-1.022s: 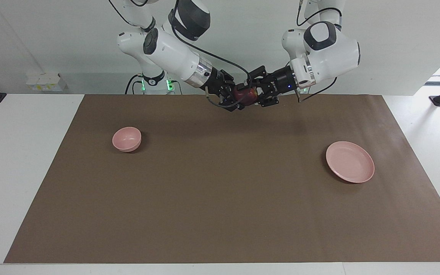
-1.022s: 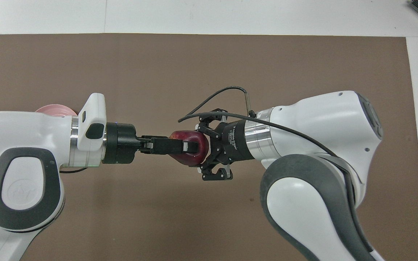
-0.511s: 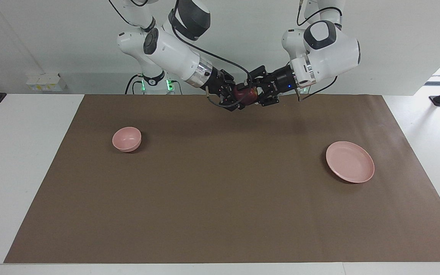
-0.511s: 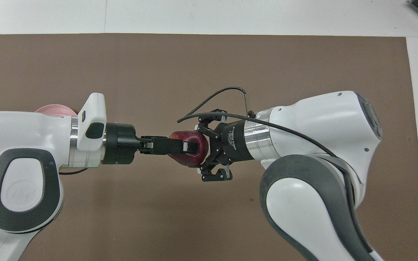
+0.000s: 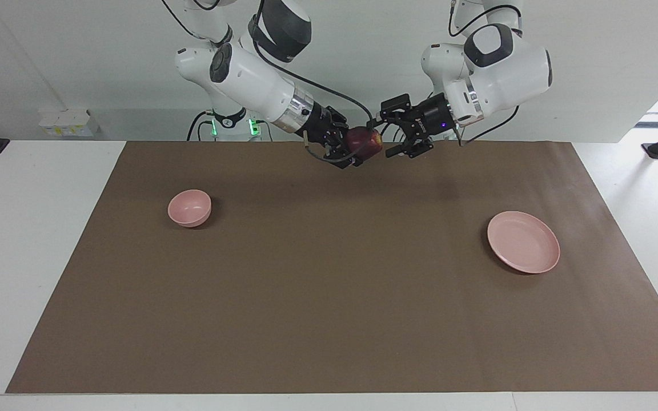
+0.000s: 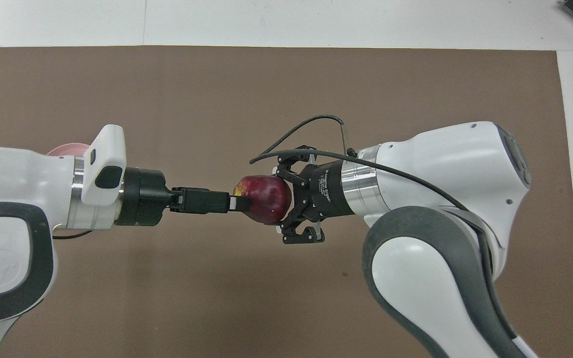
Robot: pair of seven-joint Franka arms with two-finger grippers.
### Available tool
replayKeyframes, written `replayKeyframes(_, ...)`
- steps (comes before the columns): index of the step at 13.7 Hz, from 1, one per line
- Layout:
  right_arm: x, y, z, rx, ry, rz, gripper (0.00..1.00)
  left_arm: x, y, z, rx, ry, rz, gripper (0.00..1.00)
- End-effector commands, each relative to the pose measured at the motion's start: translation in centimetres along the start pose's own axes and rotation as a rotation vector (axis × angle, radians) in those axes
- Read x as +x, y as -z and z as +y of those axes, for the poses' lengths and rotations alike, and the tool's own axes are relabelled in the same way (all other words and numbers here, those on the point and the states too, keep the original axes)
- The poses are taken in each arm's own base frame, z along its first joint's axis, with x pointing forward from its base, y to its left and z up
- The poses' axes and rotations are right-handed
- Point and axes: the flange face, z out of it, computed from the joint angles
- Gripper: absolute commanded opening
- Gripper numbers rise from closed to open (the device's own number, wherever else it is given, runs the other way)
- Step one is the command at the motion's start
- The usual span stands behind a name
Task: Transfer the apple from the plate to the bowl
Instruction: 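Open the left gripper and withdraw while the right gripper pulls the apple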
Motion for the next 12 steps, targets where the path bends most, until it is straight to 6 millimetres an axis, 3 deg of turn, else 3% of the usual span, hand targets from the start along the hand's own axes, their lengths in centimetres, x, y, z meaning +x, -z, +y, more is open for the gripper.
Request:
replayKeyframes(1, 2.5, 1.6, -0.2, -0.055, 0.091, 0.076, 0.0, 0.3, 4.3, 0.3, 0.129, 0.009, -0.022, 1.0)
replayKeyframes(6, 6.1, 2.6, -0.1, -0.152, 0.298, 0.364, 0.0, 0.5, 11.5, 0.1, 0.512, 0.034, -0.029, 1.0)
replayKeyframes(9, 8.5, 4.3, -0.6, -0.207, 0.435, 0.43, 0.0, 0.5, 14.5, 0.2, 0.739, 0.016, -0.068, 1.0)
replayKeyframes(12, 11.6, 6.6, -1.3, -0.275, 0.593, 0.526, 0.0, 0.9, 17.7, -1.9, 0.928, 0.035, -0.063, 1.0)
